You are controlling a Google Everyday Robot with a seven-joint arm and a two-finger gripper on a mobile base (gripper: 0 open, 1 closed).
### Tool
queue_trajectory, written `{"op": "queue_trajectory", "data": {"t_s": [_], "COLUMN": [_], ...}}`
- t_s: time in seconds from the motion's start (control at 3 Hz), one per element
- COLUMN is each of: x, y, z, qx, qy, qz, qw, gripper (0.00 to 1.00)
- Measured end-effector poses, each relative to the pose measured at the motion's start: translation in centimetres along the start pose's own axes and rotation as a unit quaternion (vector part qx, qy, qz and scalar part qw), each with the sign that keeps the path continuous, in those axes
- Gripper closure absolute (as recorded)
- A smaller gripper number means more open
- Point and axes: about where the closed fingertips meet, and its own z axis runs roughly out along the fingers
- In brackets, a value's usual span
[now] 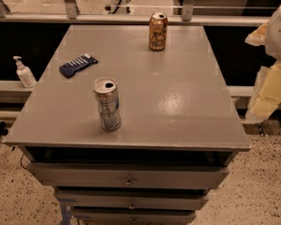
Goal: Pick rxbar blueberry
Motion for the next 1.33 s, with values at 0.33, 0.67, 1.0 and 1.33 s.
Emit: {"op": "queue_trajectory", "data": {"t_s": [0.33, 0.67, 1.0, 1.33], "x": [0.0, -0.8, -3.8, -9.3], "y": [0.0, -1.1, -4.3, -7.4], "z": [0.0, 0.8, 3.4, 7.3], "qx": [0.000, 0.007, 0.017, 0.012], "qy": [0.000, -0.028, -0.102, -0.188], "qz": [0.000, -0.014, -0.047, -0.070], "qw": [1.0000, 0.9995, 0.9935, 0.9796], "gripper": [0.00, 0.00, 0.00, 0.00]}}
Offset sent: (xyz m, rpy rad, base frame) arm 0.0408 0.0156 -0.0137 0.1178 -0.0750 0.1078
